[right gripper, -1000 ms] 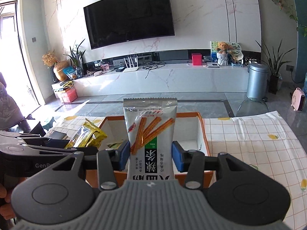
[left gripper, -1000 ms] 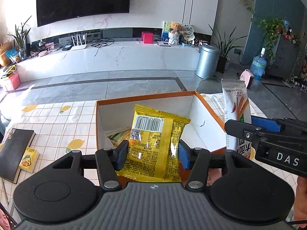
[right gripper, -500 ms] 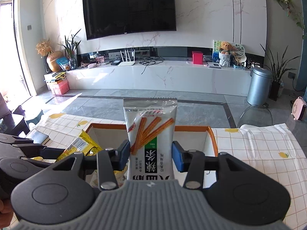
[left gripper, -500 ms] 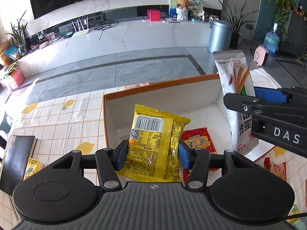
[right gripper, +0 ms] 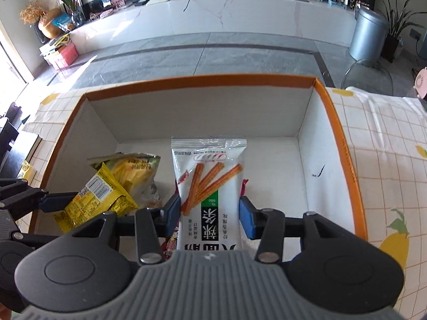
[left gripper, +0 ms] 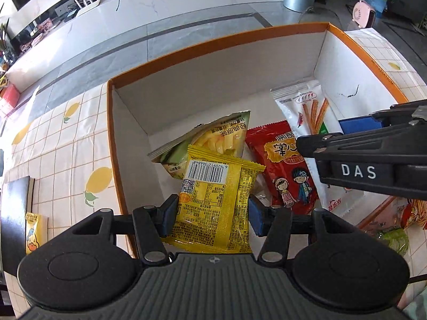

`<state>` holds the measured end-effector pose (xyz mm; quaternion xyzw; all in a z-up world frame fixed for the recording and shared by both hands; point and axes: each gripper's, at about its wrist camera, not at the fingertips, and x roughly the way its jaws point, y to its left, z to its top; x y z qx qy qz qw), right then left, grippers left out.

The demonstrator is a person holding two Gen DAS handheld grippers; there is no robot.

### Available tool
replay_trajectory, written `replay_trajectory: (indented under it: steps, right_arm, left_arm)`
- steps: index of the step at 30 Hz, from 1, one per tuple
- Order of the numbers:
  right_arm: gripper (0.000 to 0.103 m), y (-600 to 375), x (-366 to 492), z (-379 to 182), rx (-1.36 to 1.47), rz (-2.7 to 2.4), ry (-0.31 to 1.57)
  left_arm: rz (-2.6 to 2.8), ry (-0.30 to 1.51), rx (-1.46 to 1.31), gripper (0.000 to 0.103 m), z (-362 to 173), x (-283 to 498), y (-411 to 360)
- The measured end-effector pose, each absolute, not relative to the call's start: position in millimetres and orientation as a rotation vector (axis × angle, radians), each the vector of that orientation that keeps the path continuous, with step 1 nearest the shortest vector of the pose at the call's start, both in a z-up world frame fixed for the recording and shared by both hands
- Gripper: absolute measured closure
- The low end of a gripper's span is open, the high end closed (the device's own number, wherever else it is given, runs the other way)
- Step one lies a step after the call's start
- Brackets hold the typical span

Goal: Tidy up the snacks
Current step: 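Lower both packets beside the bags in the box and open both tools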

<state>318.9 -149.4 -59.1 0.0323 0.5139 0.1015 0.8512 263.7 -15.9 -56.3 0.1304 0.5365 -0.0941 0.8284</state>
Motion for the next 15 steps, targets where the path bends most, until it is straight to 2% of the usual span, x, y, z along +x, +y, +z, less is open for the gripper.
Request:
replay_trajectory:
  steps: [15]
  right_arm:
    - [0.057, -137.2, 339.3, -80.7, 0.068, 0.211, 1.212]
  left_arm:
    - [-0.251, 1.195, 0.373, 0.041, -57.9, 267.2, -38.5]
